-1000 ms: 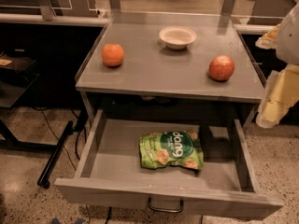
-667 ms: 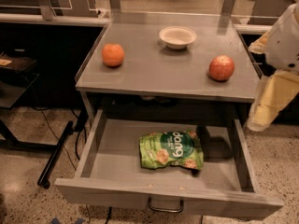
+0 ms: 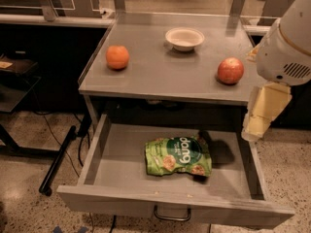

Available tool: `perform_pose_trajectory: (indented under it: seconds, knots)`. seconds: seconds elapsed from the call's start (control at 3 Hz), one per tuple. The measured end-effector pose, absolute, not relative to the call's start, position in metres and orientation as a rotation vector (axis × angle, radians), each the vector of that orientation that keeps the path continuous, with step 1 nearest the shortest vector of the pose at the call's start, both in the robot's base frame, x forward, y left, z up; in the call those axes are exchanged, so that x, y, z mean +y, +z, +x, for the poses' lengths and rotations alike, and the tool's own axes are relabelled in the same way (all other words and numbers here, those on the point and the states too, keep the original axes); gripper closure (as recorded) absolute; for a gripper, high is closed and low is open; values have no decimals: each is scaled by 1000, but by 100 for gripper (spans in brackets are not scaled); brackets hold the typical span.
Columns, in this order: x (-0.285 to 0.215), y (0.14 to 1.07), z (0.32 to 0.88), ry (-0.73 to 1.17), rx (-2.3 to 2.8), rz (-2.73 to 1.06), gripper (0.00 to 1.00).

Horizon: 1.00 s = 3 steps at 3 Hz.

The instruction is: Pick green rice chip bag from top drawer and place on counter

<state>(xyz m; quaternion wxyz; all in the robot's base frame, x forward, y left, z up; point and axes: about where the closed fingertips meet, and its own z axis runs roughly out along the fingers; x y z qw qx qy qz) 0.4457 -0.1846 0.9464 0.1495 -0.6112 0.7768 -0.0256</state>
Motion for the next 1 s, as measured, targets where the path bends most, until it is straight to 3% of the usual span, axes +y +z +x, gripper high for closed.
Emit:
perform_pose_trajectory:
  seconds: [1.0]
  knots:
    - [-126,827,443,-18,2230,-1895,0]
